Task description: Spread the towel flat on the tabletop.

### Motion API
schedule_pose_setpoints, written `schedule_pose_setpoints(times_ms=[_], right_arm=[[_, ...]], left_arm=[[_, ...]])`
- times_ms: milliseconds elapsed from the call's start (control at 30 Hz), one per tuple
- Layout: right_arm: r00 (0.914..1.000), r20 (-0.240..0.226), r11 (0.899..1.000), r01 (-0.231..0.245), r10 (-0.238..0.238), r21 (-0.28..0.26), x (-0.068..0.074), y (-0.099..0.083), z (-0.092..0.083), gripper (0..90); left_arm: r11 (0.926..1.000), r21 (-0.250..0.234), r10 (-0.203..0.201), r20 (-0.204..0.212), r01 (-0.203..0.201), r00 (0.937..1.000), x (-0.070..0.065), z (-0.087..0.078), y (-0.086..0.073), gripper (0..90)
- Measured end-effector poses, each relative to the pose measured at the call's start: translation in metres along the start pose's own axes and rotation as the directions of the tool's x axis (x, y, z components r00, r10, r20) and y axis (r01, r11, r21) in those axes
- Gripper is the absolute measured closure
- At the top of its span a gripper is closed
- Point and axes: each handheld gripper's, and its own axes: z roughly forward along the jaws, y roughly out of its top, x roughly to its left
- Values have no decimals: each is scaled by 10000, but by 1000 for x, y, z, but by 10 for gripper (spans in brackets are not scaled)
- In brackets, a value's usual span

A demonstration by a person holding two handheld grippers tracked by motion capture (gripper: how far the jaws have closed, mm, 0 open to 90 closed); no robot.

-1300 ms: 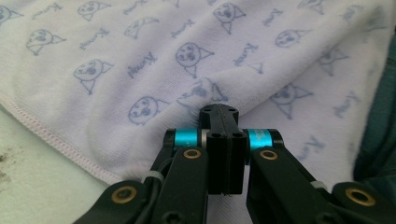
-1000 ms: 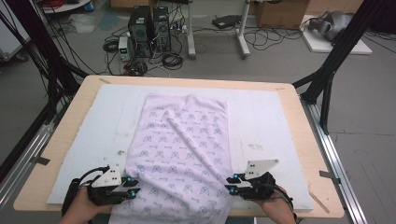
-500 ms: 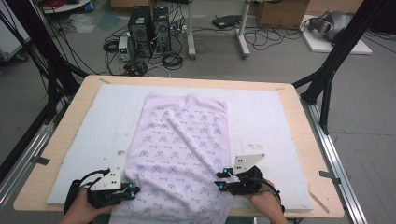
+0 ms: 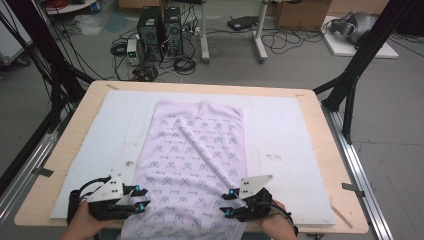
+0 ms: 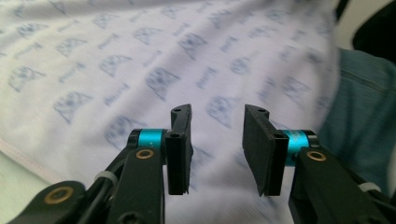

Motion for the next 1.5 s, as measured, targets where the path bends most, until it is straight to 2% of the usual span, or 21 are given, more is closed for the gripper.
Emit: schedule_pose_setpoints(times_ms=[133, 200, 233, 267, 333, 367, 433, 500, 567, 633, 700, 767, 833, 867, 900, 967, 1033, 1100, 1233, 1400, 1500], right_arm=[[9997, -175, 9996, 196, -193, 200, -1, 4, 17, 573], [9986, -334, 9980, 414, -399, 475, 0, 3, 24, 655], [9983, -359, 9985, 461, -451, 280, 1, 2, 25, 761], [9965, -735, 9988, 415, -395, 250, 1, 2, 25, 874], [9946, -805, 9973, 673, -649, 278, 2, 2, 25, 887], [9913, -1106, 9964, 764, -718, 380, 2, 3, 25, 890], [9856, -1468, 9941, 930, -840, 556, 3, 5, 23, 890], [9824, -1700, 9958, 843, -769, 366, 1, 6, 20, 877], [9882, -1441, 9986, 536, -528, 17, -5, 9, 15, 814], [9959, -840, 9995, 331, -329, 4, -11, 10, 12, 741], [9986, -518, 9999, 111, -108, 43, -18, 10, 10, 724], [9995, -298, 9987, 144, -129, 489, -19, 8, 13, 729], [9993, -278, 9961, 261, -239, 844, -16, 4, 16, 776], [9988, -449, 9969, 231, -198, 757, -15, 2, 15, 868], [9962, -852, 9965, 241, -172, 804, -14, 1, 14, 868], [9946, -1023, 9963, 234, -148, 832, -16, 1, 13, 852], [9937, -1121, 9985, 33, 28, 540, -20, 2, 9, 832], [9967, -779, 9994, -212, 234, 284, -27, 5, 5, 789], [9988, -54, 9988, -490, 490, 77, -41, 10, -2, 723], [9918, 697, 9939, -1053, 1074, -319, -62, 14, -9, 605], [9872, 1083, 9927, -1135, 1174, -418, -71, 18, -12, 548]], left_arm=[[9993, 328, -170, -326, 181, 9993, 12, 20, 1, 560], [9972, 733, -129, -200, 144, 9997, 14, 27, -2, 578], [9954, 946, -142, -49, 146, 9999, 13, 29, -5, 631], [9965, 838, -46, -46, 50, 10000, 11, 29, -8, 702], [9971, 754, -101, 155, 89, 9998, 9, 25, -11, 843], [9973, 727, -72, 147, 61, 9999, 8, 23, -13, 880], [9969, 788, -43, 271, 22, 9996, 6, 19, -15, 887], [9967, 810, -54, 284, 31, 9996, 5, 16, -16, 887], [9966, 824, -41, 251, 20, 9997, 5, 14, -17, 887], [9971, 752, -103, 289, 81, 9995, 6, 12, -18, 883], [9965, 831, -78, 324, 51, 9994, 5, 11, -20, 888], [9971, 757, -90, 260, 70, 9996, 3, 10, -22, 895], [9975, 697, -145, 282, 125, 9995, 1, 8, -24, 896], [9977, 658, -202, 361, 178, 9991, 0, 6, -26, 897], [9978, 641, -214, 382, 190, 9990, -1, 5, -27, 897], [9980, 598, -231, 443, 204, 9988, -2, 4, -28, 897], [9981, 568, -260, 428, 235, 9987, 0, 4, -27, 896], [9986, 415, -326, 253, 316, 9991, 5, 4, -25, 885], [9972, -103, -745, -17, 744, 9972, 19, 3, -13, 784], [9915, -389, -1263, -628, 1240, 9900, 36, 5, -1, 634], [9871, -610, -1533, -904, 1482, 9840, 46, 7, 4, 597]])
